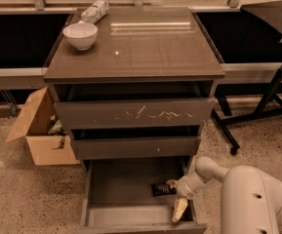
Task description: Pick rxbar chocolate from bottom drawer and place on counter
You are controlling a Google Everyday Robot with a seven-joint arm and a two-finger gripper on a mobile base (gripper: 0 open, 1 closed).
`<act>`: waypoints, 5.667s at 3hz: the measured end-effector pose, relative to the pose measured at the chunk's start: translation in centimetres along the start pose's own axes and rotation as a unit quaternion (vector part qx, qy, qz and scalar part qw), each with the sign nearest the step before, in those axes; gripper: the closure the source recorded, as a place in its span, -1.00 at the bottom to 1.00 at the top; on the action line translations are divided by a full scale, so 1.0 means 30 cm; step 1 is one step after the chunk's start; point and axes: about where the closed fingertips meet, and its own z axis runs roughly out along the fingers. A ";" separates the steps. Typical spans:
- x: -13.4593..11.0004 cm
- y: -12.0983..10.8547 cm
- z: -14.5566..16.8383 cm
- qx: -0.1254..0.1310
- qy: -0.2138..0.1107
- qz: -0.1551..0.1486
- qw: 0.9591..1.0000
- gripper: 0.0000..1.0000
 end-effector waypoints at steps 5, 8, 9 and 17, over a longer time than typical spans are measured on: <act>0.036 -0.262 0.154 0.012 -0.036 0.010 0.999 -1.00; 0.093 -0.331 0.270 0.033 0.002 0.006 0.999 -0.64; 0.110 -0.335 0.283 0.040 0.016 0.002 0.999 -0.15; -0.169 -0.136 -0.200 0.078 -0.120 -0.203 0.969 1.00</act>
Offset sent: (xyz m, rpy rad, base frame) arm 0.0548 0.0052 -0.0175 0.1116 -0.0758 0.0058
